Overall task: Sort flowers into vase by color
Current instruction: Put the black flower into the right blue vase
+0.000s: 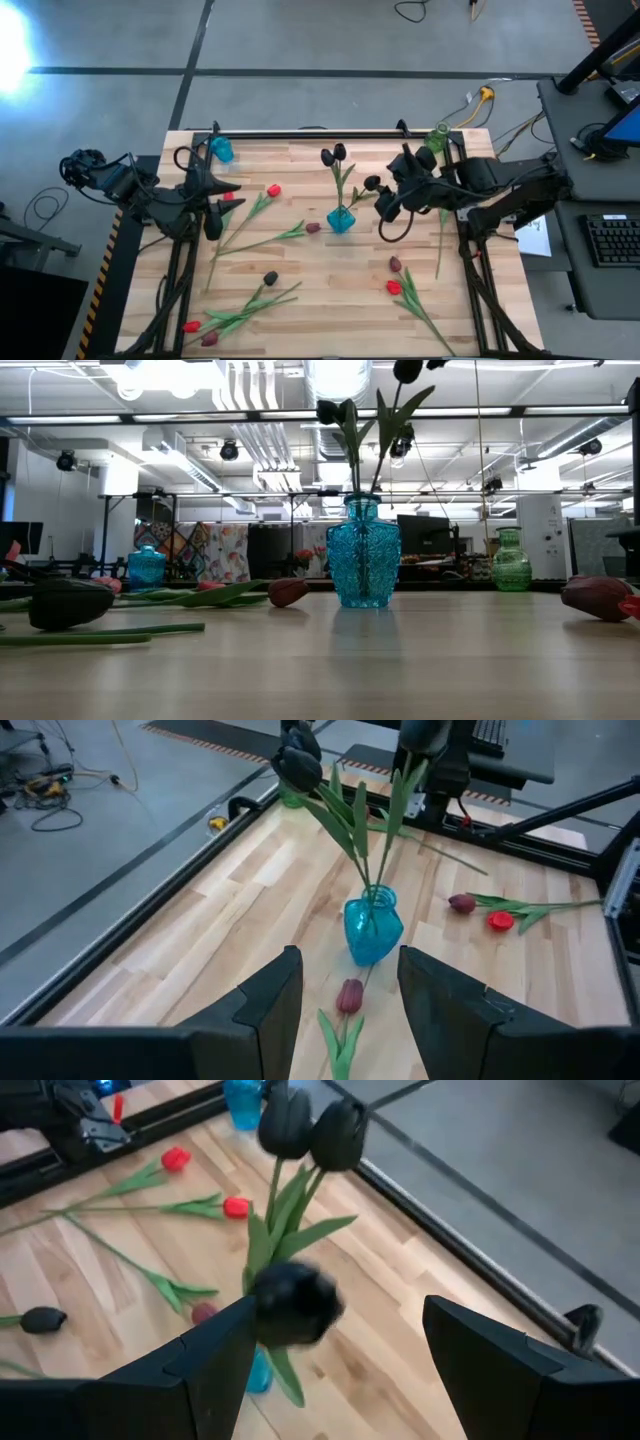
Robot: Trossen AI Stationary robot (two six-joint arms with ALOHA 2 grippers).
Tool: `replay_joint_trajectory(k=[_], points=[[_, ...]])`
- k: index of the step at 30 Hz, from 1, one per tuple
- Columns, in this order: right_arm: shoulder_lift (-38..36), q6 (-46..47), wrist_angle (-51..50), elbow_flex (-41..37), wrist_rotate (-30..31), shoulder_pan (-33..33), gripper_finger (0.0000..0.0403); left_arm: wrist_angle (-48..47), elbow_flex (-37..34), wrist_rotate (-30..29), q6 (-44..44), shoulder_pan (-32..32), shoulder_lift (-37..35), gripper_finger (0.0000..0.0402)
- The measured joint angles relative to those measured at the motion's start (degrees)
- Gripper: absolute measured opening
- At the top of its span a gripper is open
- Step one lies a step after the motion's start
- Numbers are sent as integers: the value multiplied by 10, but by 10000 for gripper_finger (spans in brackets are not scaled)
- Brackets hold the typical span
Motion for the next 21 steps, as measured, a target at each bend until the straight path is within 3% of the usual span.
replay_joint_trajectory(k=[4,11,16,21], points=[[0,-1,-11,18,1,1,276,0,0,34,-5,0,0,152],[0,-13,-10,59,7,7,276,0,0,41,-52,-5,5,161],[0,-22,-8,107,58,31,271,1,-2,88,-88,-31,27,198],[11,-13,0,131,63,56,262,0,-25,163,-147,-88,62,238]])
